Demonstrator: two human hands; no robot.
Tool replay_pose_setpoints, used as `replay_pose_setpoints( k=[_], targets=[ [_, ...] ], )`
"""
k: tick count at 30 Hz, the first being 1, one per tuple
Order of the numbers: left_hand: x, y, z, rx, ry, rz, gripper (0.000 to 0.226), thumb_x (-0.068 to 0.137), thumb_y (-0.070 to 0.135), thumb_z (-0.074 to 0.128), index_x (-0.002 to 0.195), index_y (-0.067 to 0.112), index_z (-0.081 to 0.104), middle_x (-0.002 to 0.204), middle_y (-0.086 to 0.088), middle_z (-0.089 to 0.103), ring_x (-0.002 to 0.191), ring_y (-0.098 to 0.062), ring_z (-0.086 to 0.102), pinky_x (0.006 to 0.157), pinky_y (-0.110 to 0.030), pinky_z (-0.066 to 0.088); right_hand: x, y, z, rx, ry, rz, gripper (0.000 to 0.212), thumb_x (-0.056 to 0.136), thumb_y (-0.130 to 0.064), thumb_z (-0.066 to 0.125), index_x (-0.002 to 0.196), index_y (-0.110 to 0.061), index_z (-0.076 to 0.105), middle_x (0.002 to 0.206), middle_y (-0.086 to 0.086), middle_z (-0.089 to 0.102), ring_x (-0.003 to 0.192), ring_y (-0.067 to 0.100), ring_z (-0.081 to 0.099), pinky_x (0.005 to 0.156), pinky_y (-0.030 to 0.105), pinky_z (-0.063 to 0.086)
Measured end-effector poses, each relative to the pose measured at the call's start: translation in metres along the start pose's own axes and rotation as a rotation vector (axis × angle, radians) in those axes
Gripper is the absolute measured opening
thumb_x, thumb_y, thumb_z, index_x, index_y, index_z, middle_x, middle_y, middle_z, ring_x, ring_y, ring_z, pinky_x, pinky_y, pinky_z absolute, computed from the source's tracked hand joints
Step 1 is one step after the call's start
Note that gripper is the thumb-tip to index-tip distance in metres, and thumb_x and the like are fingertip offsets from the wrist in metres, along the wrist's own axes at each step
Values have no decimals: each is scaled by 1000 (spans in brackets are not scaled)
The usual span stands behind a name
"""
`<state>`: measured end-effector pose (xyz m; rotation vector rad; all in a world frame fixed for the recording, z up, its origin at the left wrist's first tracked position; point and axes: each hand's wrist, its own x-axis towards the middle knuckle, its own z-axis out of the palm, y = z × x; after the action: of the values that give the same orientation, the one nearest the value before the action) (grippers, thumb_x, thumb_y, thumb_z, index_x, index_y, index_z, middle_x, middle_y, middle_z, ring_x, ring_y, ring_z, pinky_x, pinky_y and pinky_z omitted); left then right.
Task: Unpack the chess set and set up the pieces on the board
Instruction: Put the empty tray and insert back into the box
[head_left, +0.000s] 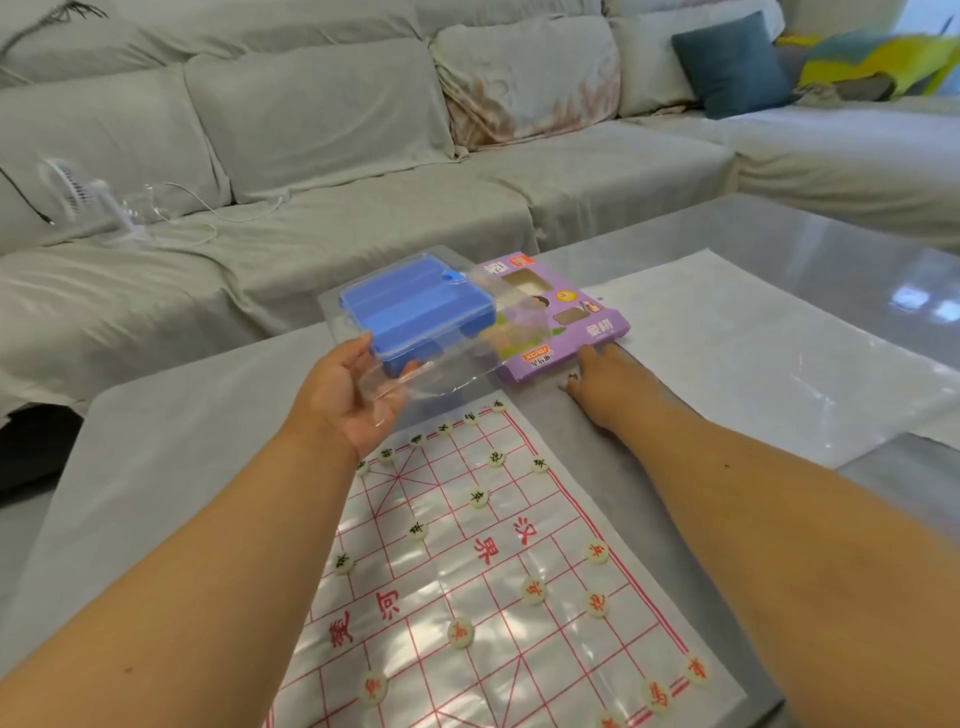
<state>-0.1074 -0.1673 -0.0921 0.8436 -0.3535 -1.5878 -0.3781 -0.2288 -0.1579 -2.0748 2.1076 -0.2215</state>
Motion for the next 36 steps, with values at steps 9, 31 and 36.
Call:
replay_pose_setpoints(
  k=[9,31,36],
  targets=[
    [1,-10,-3,-15,20,0,38,94,20,52,130,11,53,121,-14,65,107,-31,65,89,-44,54,1,7,6,-41,89,-61,31,96,-27,41,115,-3,48,116,20,53,101,36,55,78,35,42],
    [-15,-16,9,152,177,64,32,91,21,59,120,8,57,117,-12,65,73,-25,72,78,-34,58,-48,-122,-118,532,-249,-497,18,85,-27,68,90,-10,66,63,-2,55,50,7,50,48,14,45],
    [-22,-16,11,163,178,37,12,93,22,55,98,10,53,72,-9,68,62,-21,68,56,-28,54,-53,-141,-113,327,-353,-596,17,84,-21,69,100,-17,68,77,0,65,53,4,53,49,11,44]
  ],
)
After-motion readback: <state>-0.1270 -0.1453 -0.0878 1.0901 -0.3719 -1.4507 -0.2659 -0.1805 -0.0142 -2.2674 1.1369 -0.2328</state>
